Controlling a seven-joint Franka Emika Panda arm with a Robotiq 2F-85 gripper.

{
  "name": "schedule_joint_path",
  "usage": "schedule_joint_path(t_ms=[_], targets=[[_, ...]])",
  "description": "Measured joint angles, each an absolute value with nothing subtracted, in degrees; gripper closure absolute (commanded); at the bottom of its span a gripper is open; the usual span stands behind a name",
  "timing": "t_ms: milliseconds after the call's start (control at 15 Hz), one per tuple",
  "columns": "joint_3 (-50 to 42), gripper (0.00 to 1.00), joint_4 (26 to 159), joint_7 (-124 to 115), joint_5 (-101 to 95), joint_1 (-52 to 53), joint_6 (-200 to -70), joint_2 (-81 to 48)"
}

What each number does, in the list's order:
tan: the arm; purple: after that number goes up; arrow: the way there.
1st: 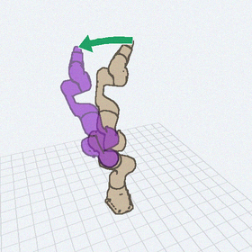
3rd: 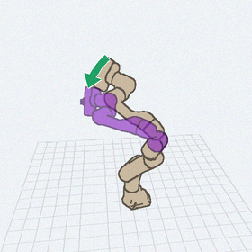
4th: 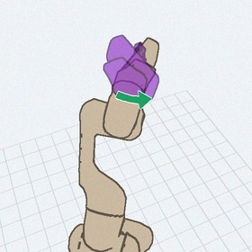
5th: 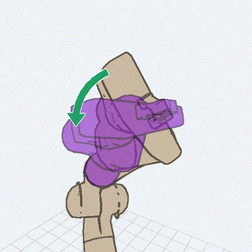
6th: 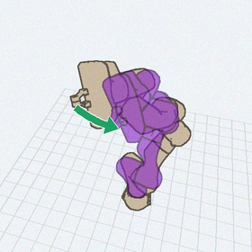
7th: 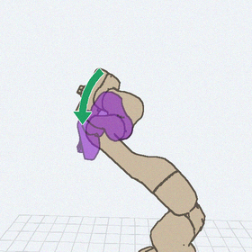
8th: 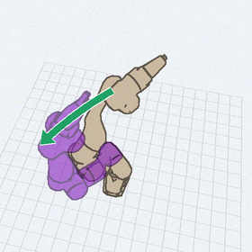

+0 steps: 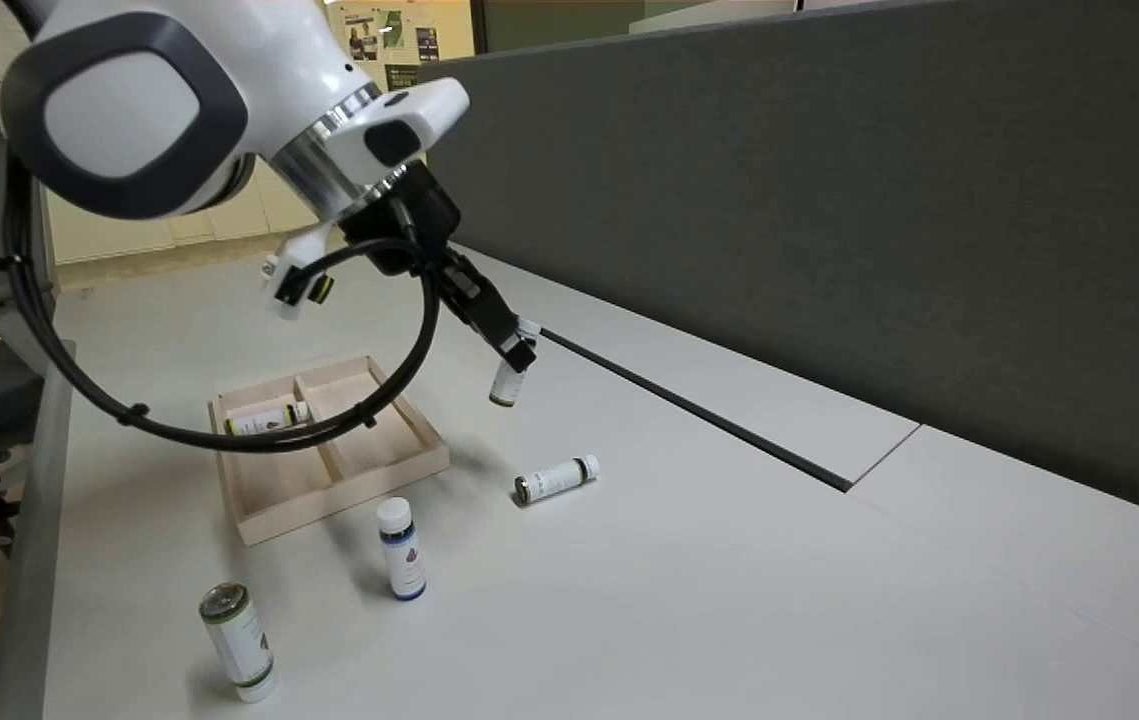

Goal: Take the right bottle from the box and put it on the table

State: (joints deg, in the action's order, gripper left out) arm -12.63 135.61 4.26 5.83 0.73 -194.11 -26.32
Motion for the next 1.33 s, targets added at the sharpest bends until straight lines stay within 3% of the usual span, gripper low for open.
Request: schedule_joint_path(t_ms=[1333], targets=[[-6.08,0.93,122.32,0.18,8.01,0.58,-197.95,-41.67]])
